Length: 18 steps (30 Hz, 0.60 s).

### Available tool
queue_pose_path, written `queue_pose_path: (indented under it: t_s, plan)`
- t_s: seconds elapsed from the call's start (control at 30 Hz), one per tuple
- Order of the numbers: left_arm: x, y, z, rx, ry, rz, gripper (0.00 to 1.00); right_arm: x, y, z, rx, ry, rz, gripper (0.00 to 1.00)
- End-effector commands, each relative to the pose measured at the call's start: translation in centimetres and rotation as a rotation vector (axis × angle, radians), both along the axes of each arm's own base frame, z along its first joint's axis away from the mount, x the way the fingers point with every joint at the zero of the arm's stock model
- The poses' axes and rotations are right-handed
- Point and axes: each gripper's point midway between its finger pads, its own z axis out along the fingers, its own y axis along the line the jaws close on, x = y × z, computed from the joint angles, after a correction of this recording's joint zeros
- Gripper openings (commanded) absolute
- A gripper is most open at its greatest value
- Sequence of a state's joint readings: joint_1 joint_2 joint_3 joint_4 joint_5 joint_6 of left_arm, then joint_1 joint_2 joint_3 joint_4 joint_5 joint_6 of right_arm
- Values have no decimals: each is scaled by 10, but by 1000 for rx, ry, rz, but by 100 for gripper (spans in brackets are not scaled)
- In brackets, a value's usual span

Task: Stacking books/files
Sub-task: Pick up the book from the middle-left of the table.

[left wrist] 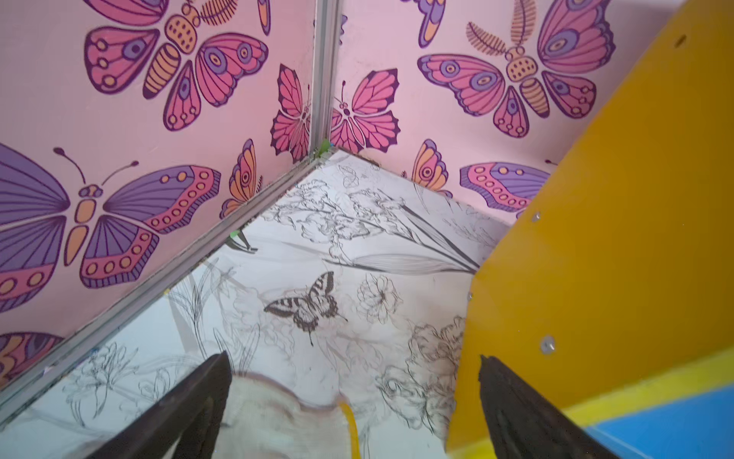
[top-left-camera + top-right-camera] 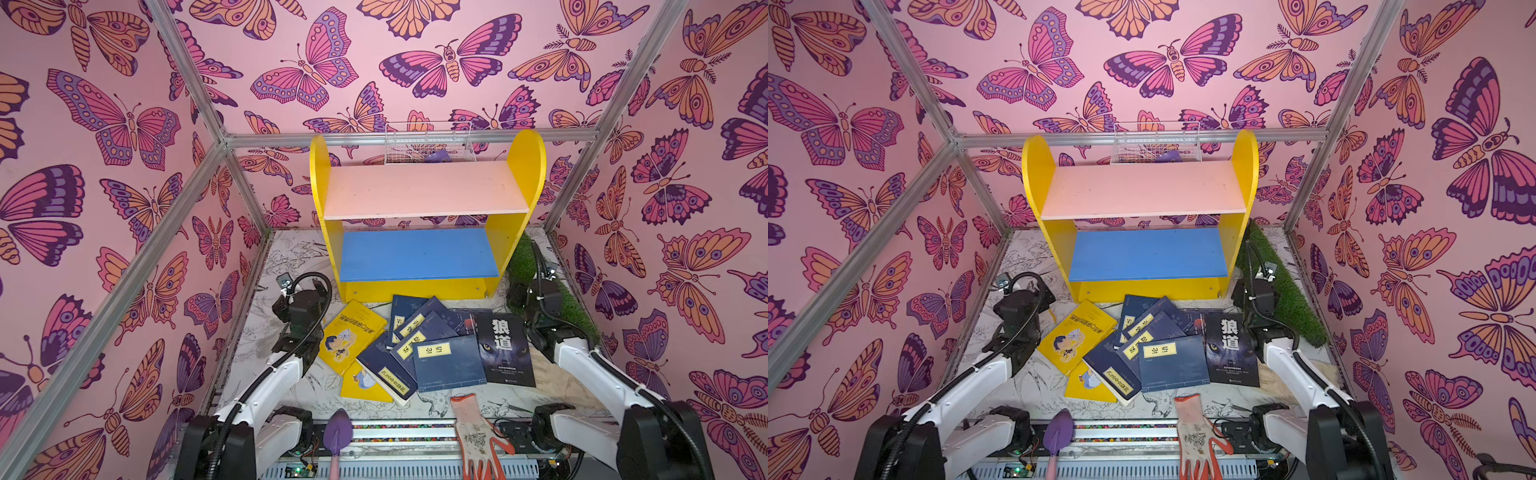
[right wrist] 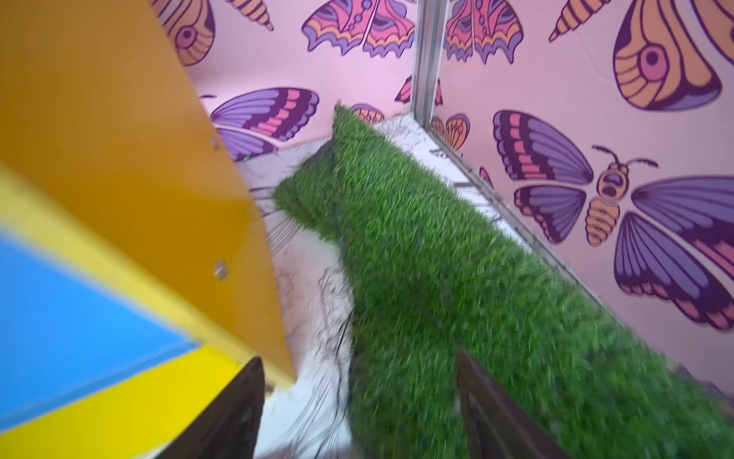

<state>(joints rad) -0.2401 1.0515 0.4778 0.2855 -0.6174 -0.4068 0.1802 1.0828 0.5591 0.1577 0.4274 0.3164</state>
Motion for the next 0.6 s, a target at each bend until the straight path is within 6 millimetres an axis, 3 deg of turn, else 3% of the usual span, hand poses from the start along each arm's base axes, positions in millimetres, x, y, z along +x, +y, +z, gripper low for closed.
queue_pose_path:
  t_s: [0.0, 0.13, 0.2, 0.3, 0.57]
  plan:
    - [-30, -9, -21, 44, 110, 76, 99, -29, 19, 0, 15, 97, -10, 76]
    - [-47, -46, -33, 38, 158, -10, 99, -53, 57, 0, -31, 123, 96, 77]
    - [-50, -62, -40, 13, 178, -65, 99, -54, 69, -5, -27, 108, 127, 77]
    - [-47, -93, -54, -18, 240, -185, 99, -40, 87, -15, -21, 99, 192, 79]
    - [-29, -171, -76, -20, 399, -481, 99, 17, 146, -30, -230, 253, 458, 85]
